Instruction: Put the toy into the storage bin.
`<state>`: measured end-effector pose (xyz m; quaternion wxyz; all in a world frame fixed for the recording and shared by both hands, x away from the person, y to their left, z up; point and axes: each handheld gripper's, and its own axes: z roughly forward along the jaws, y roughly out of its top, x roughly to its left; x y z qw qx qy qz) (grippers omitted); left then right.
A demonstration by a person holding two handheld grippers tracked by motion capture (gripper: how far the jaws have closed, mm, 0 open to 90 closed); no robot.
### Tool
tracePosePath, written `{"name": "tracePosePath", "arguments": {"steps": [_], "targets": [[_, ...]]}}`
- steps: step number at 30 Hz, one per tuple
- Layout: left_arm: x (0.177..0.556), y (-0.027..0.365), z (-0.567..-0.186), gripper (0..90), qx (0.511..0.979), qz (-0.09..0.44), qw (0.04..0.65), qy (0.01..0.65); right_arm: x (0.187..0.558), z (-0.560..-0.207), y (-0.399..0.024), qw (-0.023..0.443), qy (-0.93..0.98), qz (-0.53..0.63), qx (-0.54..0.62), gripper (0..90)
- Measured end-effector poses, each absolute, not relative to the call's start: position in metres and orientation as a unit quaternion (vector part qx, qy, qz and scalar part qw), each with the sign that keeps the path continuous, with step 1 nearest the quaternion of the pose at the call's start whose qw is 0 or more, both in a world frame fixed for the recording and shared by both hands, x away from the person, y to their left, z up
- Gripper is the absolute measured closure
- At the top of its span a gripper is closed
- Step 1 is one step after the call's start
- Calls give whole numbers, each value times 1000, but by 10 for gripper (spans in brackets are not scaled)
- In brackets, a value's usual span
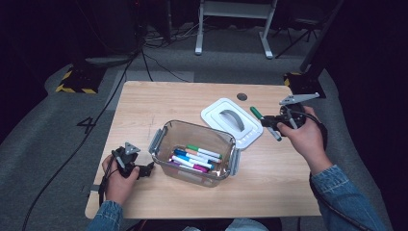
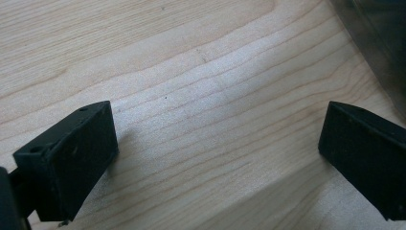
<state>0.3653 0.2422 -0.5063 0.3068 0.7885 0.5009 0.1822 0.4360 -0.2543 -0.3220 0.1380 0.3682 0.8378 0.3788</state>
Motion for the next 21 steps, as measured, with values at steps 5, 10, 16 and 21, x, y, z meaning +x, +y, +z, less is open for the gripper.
{"name": "tracePosePath", "arguments": {"steps": [5, 10, 16, 21], "targets": [[365, 242, -506, 1, 788, 182, 307, 501, 432, -315, -220, 121, 855, 386, 326, 776], [365, 242, -506, 2, 788, 183, 307, 501, 430, -312, -189, 103, 866, 391, 293, 775], [365, 242, -506, 1, 788, 183, 307, 501, 426, -313, -152, 81, 879, 394, 257, 775], [365, 242, -506, 1, 788, 182, 307, 501, 422, -318, -121, 64, 889, 392, 227, 775]]}}
